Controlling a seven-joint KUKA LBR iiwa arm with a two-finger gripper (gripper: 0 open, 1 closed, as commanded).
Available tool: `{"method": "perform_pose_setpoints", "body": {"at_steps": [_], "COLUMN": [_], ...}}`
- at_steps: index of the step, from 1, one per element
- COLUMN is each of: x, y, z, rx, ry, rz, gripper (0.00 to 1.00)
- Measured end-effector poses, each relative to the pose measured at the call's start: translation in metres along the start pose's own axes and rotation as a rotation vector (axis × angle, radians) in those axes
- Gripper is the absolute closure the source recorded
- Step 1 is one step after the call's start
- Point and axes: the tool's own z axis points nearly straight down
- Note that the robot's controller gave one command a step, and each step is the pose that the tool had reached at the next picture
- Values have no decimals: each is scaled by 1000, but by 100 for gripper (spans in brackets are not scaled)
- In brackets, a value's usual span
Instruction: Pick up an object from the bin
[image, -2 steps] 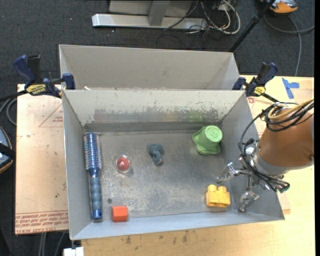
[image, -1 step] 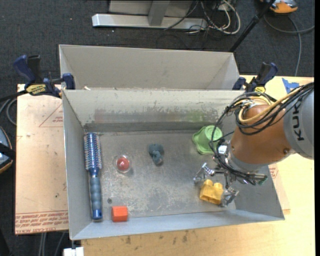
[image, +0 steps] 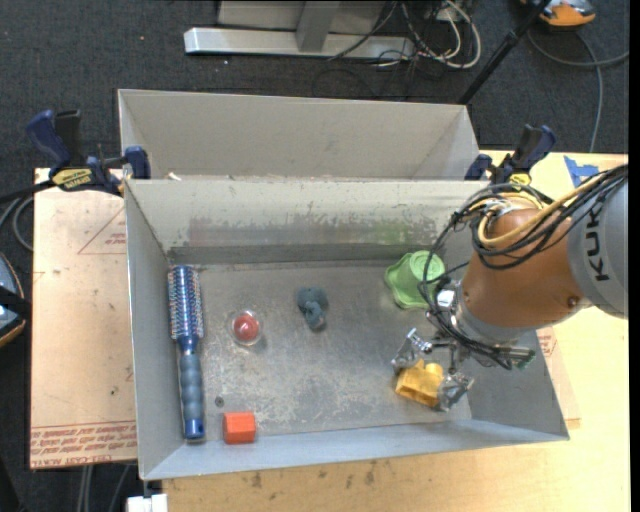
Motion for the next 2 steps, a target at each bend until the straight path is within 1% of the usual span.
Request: {"method": "perform_pose_setpoints", "body": {"at_steps": [1, 2], "x": [-27, -36], "y": [-20, -19], "z": [-27, -124], "rx": [-3, 6], "ry": [2, -3], "rz": [-203, -151], "gripper": [100, 100]}}
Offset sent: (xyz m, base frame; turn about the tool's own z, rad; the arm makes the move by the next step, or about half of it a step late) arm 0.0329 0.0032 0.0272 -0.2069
